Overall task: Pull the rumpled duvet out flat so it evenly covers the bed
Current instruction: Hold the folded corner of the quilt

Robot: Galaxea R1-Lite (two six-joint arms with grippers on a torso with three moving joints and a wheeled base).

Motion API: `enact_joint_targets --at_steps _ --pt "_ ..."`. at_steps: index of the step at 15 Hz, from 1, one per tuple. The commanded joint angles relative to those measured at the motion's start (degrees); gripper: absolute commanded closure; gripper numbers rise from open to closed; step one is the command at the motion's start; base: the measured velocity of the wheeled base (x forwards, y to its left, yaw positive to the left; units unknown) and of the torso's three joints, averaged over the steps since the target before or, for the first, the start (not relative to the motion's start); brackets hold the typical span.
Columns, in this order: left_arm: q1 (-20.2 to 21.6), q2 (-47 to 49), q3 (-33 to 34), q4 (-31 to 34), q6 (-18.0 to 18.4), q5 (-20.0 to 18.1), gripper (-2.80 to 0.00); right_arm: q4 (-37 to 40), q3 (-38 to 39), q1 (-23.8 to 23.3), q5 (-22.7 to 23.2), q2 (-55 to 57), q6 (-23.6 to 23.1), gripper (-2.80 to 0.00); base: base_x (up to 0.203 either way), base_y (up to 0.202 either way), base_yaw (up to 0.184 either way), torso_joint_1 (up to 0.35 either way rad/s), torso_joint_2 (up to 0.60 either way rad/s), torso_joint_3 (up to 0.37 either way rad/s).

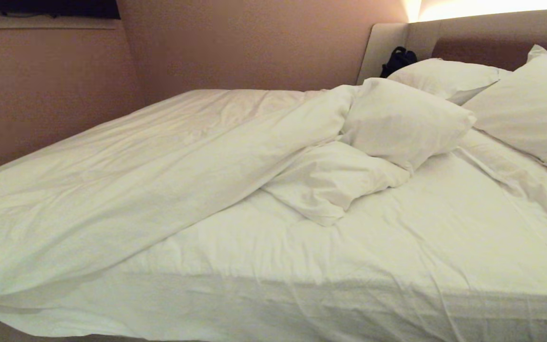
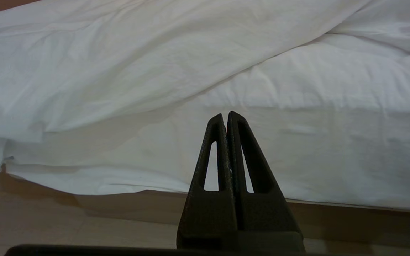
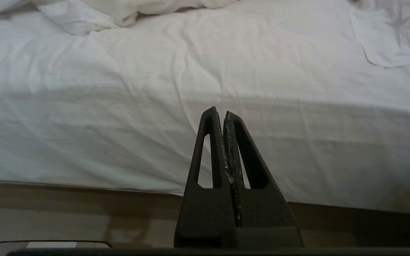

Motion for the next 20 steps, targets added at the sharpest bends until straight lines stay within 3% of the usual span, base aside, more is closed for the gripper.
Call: enact_joint_targets --at_steps 1,20 --pt "0.0 0.0 0.0 -0.1 0.0 0.1 0.00 0.0 0.0 0.0 0.0 0.0 0.0 0.00 0.000 0.000 0.000 0.000 0.00 0.000" --pt "0.0 0.0 0.0 -0.1 0.0 0.1 0.00 0.0 -1.8 0.0 0.6 0.0 -0.9 0.00 0.000 0.000 0.000 0.000 0.00 0.000"
